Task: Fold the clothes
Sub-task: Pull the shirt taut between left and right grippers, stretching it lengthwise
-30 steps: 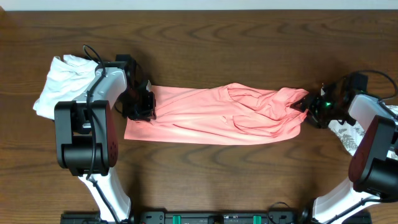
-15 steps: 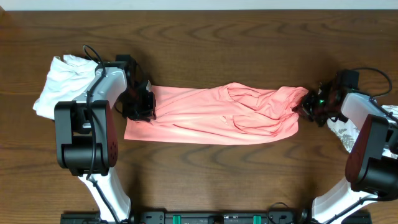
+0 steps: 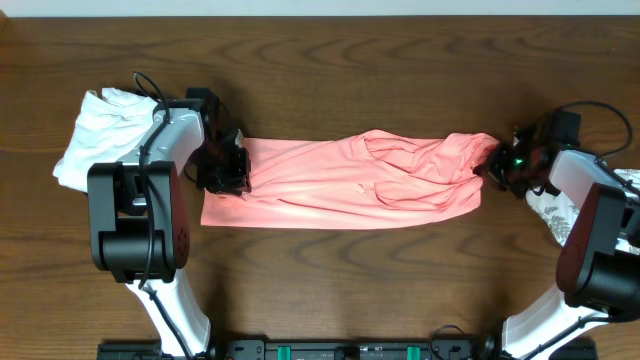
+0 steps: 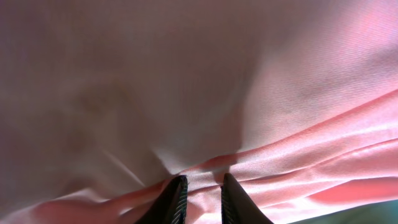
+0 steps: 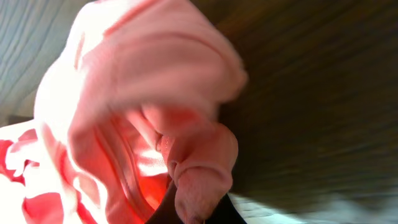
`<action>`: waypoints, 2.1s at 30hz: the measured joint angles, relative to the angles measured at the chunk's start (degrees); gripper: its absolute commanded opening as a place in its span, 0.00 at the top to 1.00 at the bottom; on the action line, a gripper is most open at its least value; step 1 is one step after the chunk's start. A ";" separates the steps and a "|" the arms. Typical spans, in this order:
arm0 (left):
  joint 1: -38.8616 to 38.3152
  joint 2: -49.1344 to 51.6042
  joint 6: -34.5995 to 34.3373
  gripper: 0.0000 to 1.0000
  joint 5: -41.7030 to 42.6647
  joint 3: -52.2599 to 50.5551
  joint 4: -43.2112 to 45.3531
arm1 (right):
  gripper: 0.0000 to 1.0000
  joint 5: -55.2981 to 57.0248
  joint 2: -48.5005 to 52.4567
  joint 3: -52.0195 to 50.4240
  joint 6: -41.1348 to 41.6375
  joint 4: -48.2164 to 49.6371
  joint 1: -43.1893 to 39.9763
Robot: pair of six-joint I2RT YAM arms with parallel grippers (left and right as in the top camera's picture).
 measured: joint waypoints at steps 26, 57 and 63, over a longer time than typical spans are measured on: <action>-0.22 -0.31 -0.35 0.15 5.79 0.11 -0.33 | 0.99 2.71 -4.44 -0.04 -4.52 -3.30 -6.19; -0.37 -0.46 -0.61 0.02 7.74 0.15 -0.46 | 0.98 4.70 -3.37 -0.04 -4.31 -3.45 -9.33; -0.37 -0.76 0.07 0.02 7.65 0.13 -0.35 | 0.99 4.74 -2.99 -0.04 -4.28 -3.43 -9.33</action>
